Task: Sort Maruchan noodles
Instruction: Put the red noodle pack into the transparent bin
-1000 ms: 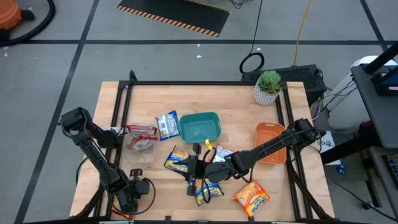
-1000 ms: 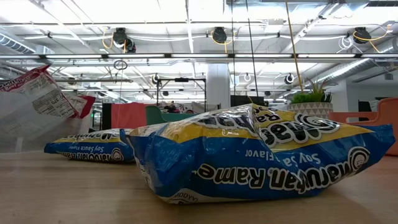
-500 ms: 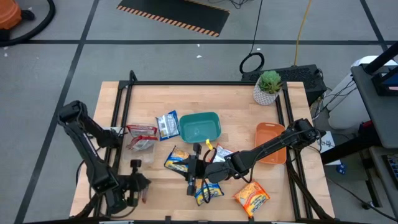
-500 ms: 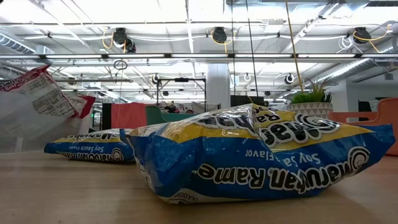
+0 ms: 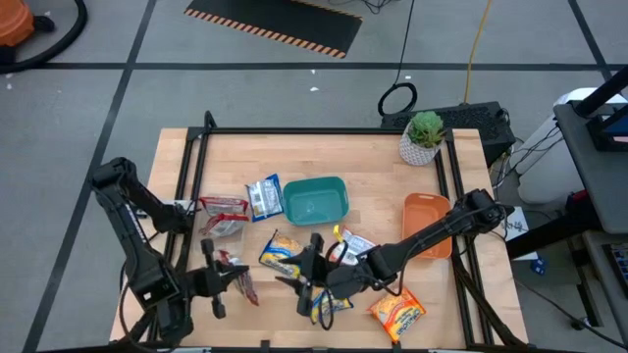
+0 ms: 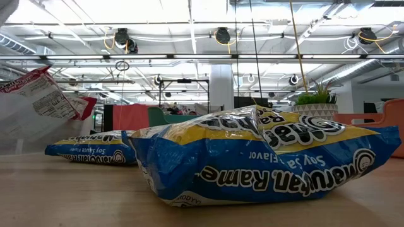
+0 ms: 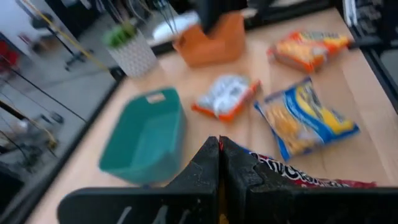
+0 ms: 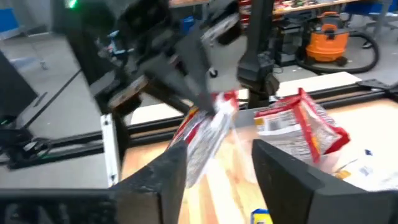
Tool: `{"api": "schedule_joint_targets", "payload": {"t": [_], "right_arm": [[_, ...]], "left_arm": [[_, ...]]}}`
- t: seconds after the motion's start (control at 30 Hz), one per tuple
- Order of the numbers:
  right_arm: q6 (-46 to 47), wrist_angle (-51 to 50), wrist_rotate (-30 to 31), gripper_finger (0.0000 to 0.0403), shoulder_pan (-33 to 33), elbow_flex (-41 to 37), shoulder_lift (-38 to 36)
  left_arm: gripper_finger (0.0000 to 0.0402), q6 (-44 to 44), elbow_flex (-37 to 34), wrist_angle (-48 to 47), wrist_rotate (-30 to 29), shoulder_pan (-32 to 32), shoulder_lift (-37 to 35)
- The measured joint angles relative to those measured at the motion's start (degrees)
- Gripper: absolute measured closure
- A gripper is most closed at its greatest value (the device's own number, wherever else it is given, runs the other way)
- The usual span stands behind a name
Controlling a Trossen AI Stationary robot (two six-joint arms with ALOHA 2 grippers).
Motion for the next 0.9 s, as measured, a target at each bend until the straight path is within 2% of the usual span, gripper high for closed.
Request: {"api": "schedule_joint_targets", "payload": {"t": [0.17, 0.37, 0.63, 0.77, 0.9], "right_arm": [[-2.7, 1.1, -0.5, 0.0191, 1.2, 0.0, 0.0], [-7.3, 4.8, 0.6, 0.0177, 1.2, 0.0, 3.8], [-17.9, 16.1, 0.7, 0.0161, 1.3, 0.0, 10.4], [-17.3, 21.8, 1.5, 0.0159, 1.2, 0.0, 13.1], [-16.6, 31.9, 5.6, 0.0159, 0.6, 0.0, 18.1]], "left_arm": [[0.0398, 2.8, 3.4, 0.0, -6.4, 0.5, 0.0], [0.0398, 4.7, 6.7, 1.9, -14.9, 0.5, 0.0], [0.0398, 9.6, 7.5, 1.6, -17.7, 0.6, 0.0], [0.0398, 11.2, 7.5, 1.5, -18.0, 1.4, -0.2], [0.0398, 12.5, 7.5, 1.5, -18.0, 3.3, -0.2]]}}
